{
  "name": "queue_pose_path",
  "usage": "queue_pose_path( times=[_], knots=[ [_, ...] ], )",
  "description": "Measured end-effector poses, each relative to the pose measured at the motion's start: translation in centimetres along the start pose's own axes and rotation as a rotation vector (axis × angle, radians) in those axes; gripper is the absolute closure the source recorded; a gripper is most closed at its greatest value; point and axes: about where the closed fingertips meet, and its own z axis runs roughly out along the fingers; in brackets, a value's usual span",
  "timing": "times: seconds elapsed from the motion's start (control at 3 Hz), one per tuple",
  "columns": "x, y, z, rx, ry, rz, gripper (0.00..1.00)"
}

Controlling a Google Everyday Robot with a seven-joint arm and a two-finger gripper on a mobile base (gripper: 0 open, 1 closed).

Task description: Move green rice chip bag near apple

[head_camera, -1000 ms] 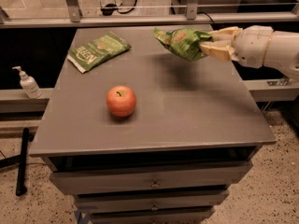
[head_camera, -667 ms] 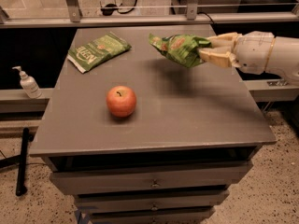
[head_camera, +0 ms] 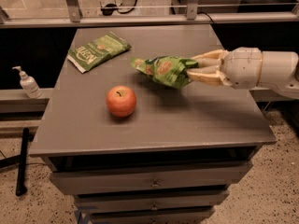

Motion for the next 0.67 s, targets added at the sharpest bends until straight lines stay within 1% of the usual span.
queue_pose_path(
  times=[0.33,0.67],
  knots=[
    [0.0,2.4,0.8,-0.071,-0.001,-0.038,1.0],
    [-0.2,4.5,1.2,-0.131,-0.006,-0.075,1.0]
  ],
)
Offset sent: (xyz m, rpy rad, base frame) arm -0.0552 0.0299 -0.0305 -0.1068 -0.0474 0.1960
